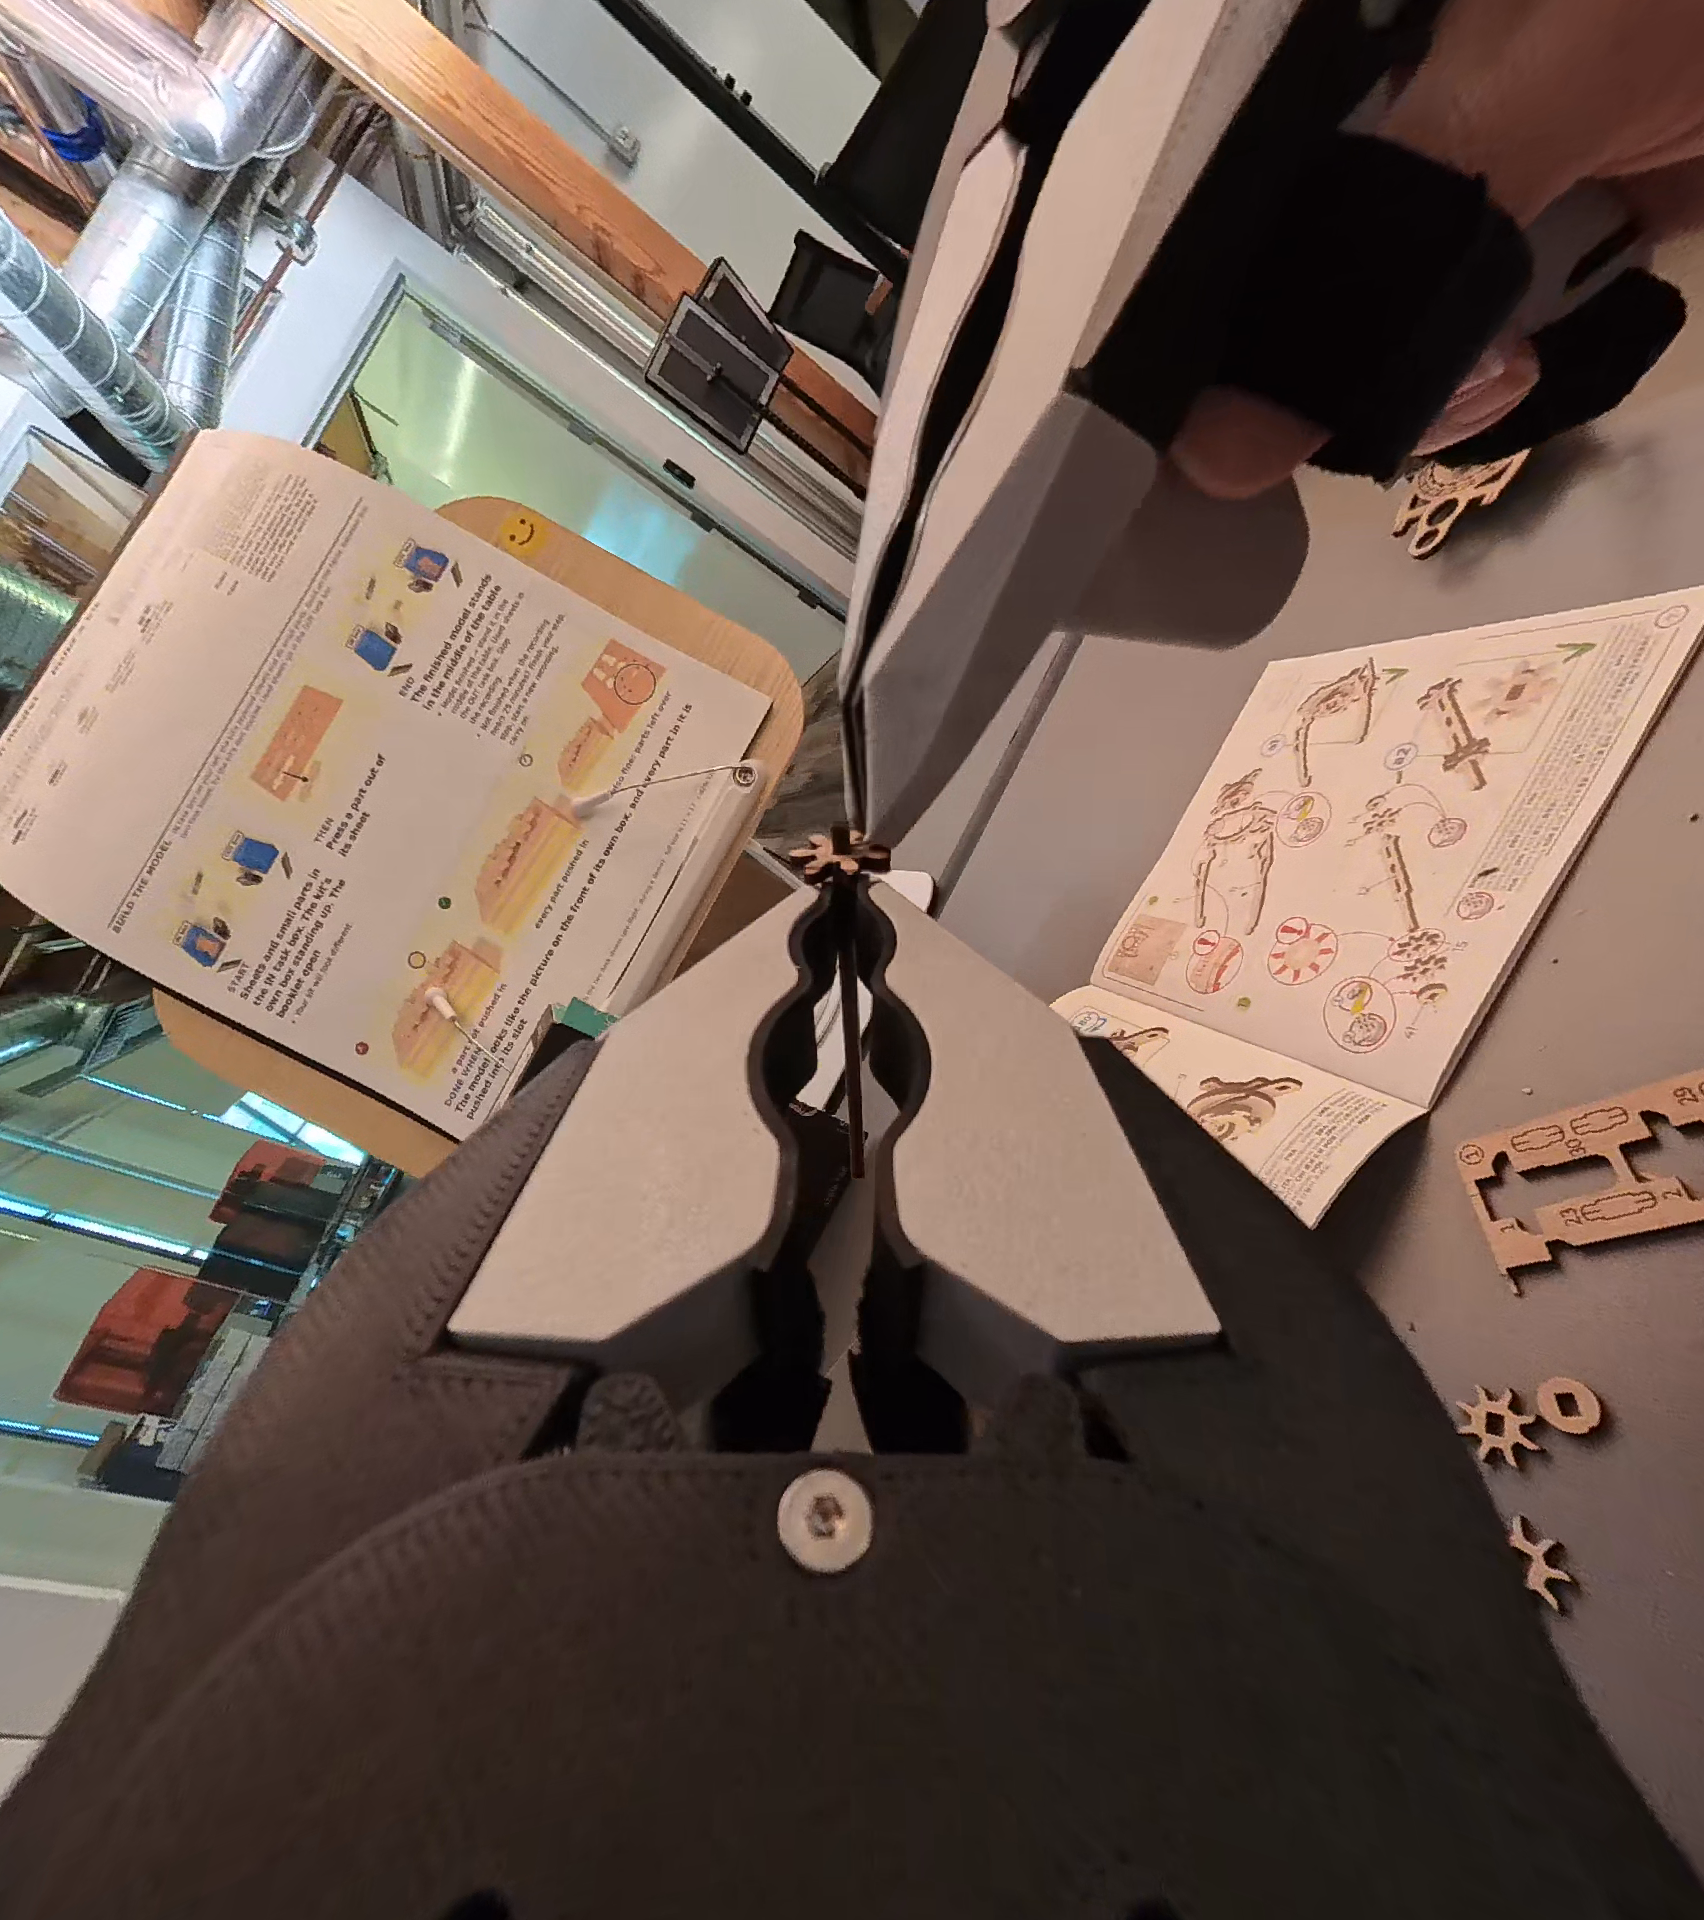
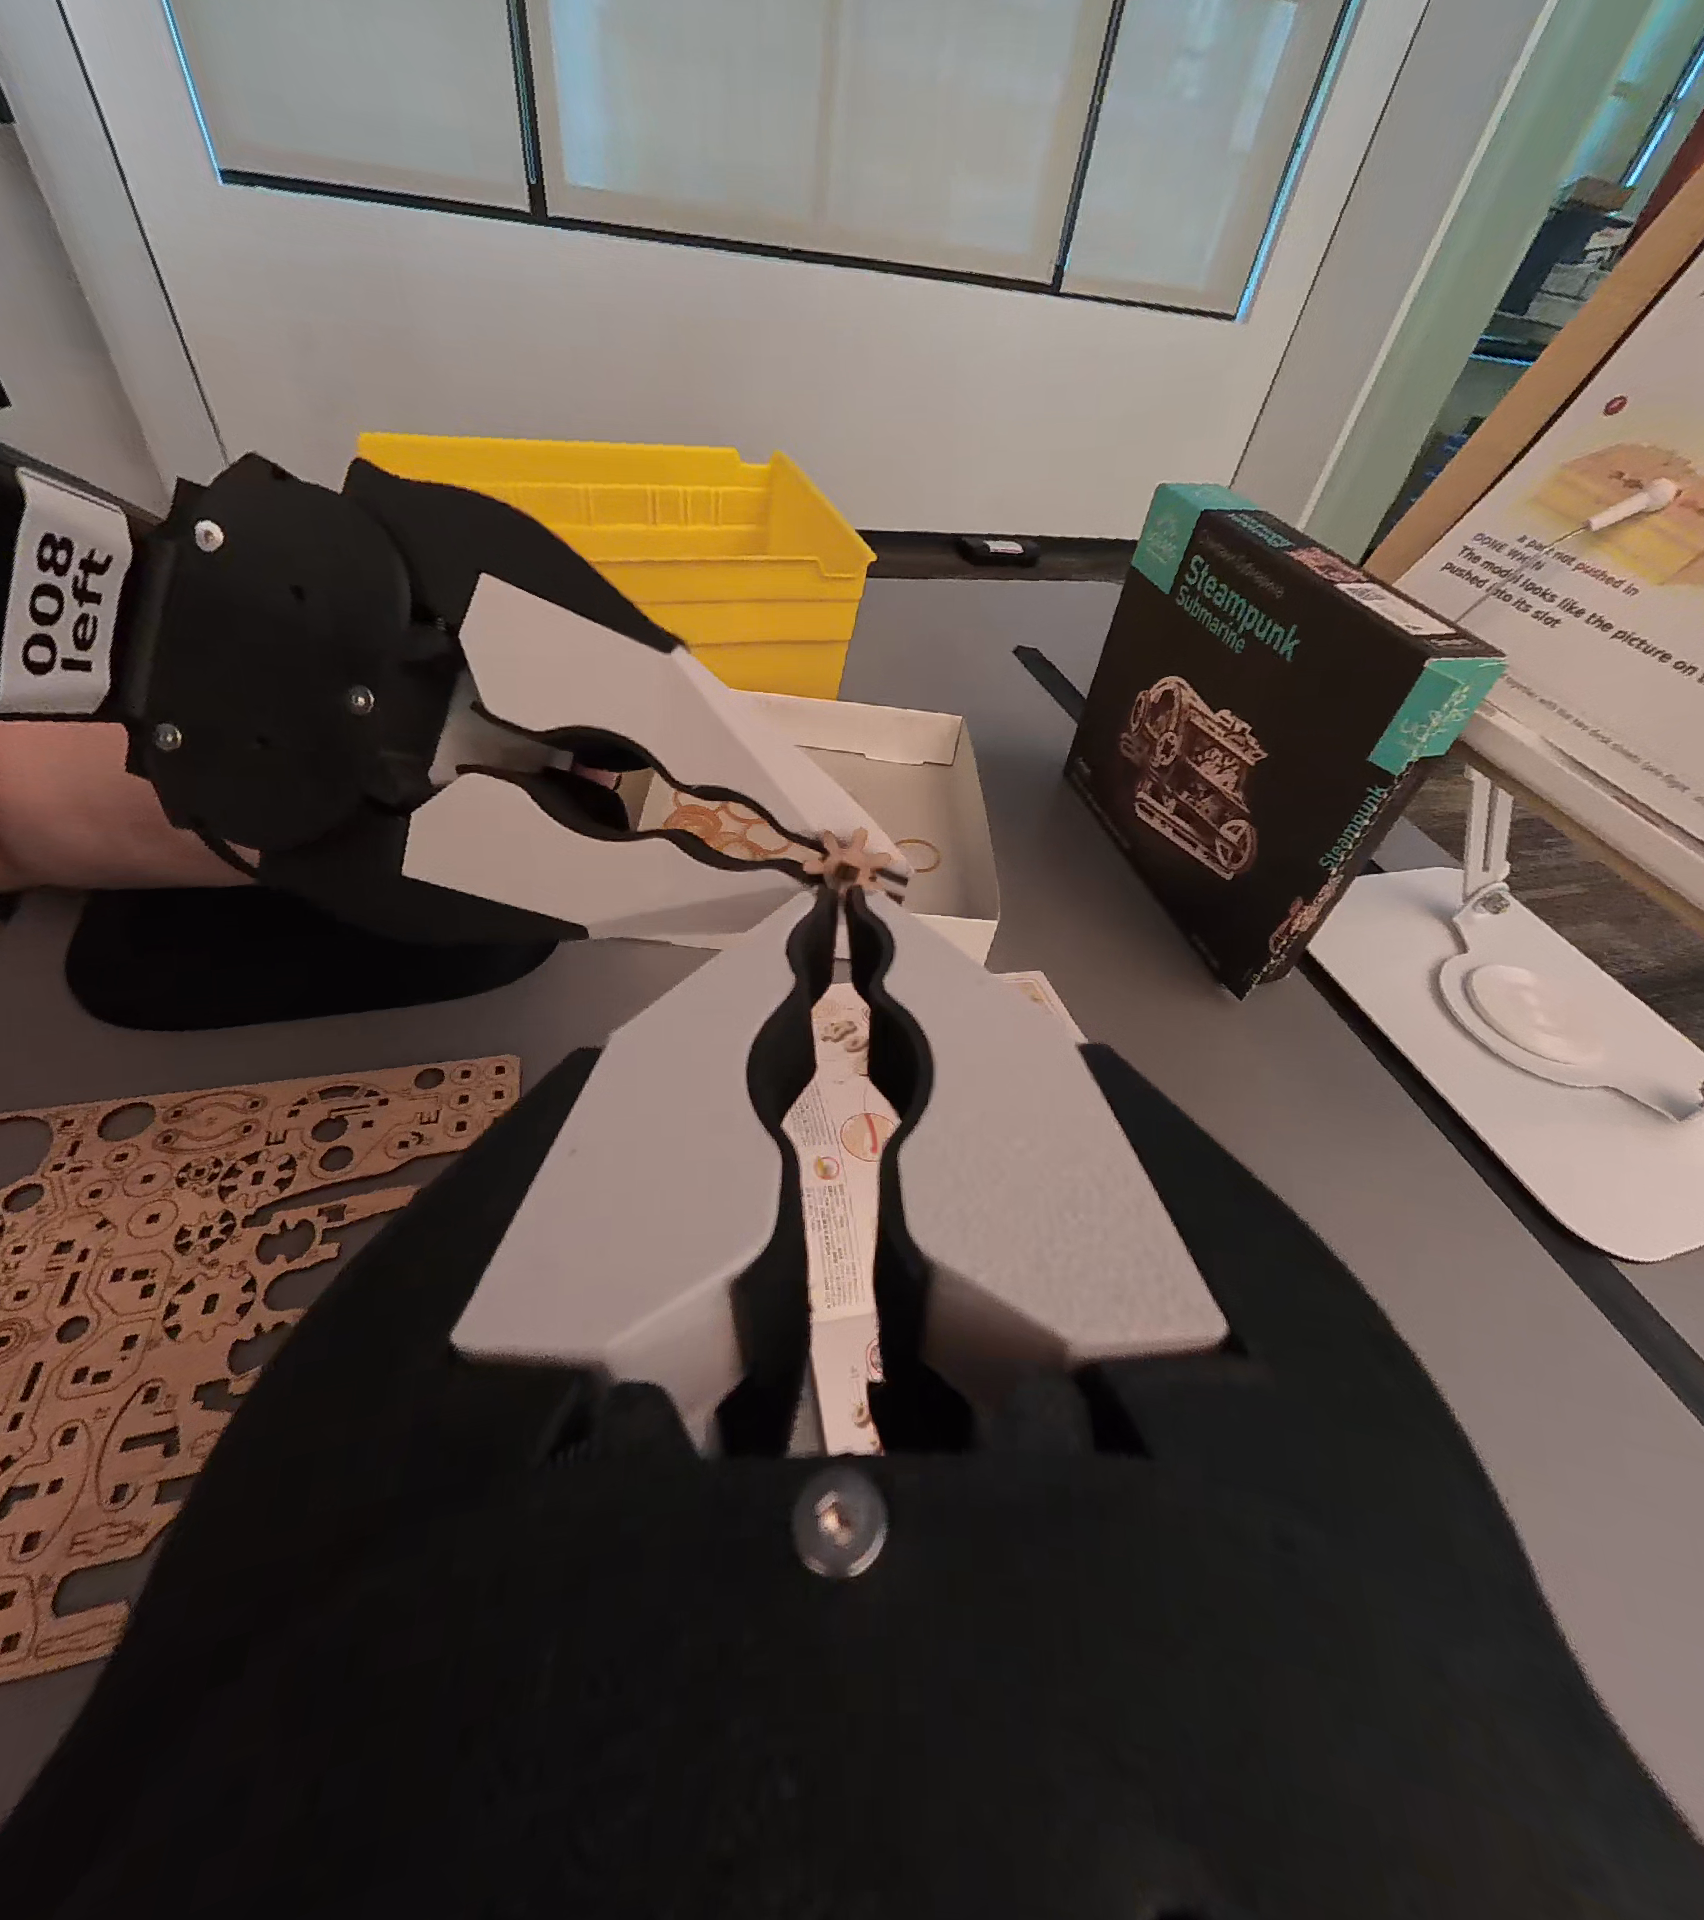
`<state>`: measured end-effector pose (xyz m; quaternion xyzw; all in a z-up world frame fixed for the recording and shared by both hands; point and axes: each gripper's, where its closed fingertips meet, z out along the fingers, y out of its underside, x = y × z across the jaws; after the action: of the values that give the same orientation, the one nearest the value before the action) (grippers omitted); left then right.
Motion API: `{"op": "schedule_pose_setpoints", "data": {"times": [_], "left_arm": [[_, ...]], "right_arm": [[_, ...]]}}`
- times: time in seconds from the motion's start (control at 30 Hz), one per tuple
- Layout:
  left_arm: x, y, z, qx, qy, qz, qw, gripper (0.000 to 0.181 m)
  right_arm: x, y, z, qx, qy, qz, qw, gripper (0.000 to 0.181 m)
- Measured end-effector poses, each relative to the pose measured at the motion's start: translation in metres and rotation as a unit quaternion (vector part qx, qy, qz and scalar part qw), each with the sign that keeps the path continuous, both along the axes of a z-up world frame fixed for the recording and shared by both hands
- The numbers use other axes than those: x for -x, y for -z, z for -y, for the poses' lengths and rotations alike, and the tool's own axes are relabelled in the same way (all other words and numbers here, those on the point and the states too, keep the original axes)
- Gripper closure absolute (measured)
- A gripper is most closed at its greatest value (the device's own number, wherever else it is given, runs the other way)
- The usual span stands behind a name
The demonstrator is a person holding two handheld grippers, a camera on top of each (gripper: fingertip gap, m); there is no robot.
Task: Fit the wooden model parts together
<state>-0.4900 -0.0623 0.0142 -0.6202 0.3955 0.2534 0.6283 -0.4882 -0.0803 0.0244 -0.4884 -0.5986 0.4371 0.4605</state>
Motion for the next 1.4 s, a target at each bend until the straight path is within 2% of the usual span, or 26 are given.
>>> {"op": "schedule_pose_setpoints", "data": {"times": [0.43, 0.73, 0.9, 1.07, 1.23, 1.4], "left_arm": [[0.001, 0.0005, -0.0006, 0.0, -0.015, -0.009, 1.0, 0.181], [-0.0001, -0.0045, 0.0009, -0.032, -0.034, -0.066, 0.997, 0.181], [0.0005, -0.0074, 0.0006, -0.049, -0.051, -0.104, 0.992, 0.181], [-0.0004, -0.0082, 0.0006, -0.066, -0.065, -0.146, 0.985, 0.181], [0.0022, -0.007, -0.0012, -0.055, -0.061, -0.128, 0.988, 0.181], [0.0068, -0.0038, -0.0039, -0.019, -0.043, -0.062, 0.997, 0.181]], "right_arm": [[0.0015, 0.0002, 0.0, -0.005, 0.019, 0.006, 1.0, 0.181], [-0.0009, -0.0022, 0.0007, 0.077, 0.014, 0.017, 0.997, 0.181], [-0.0013, -0.0027, 0.0001, 0.055, 0.039, 0.023, 0.997, 0.181], [-0.0029, -0.0011, 0.0003, 0.066, 0.035, 0.038, 0.996, 0.181], [-0.0037, 0.0024, 0.0029, 0.066, 0.022, 0.05, 0.996, 0.181], [-0.0076, -0.0038, -0.0039, 0.071, 0.026, 0.039, 0.996, 0.181]]}}
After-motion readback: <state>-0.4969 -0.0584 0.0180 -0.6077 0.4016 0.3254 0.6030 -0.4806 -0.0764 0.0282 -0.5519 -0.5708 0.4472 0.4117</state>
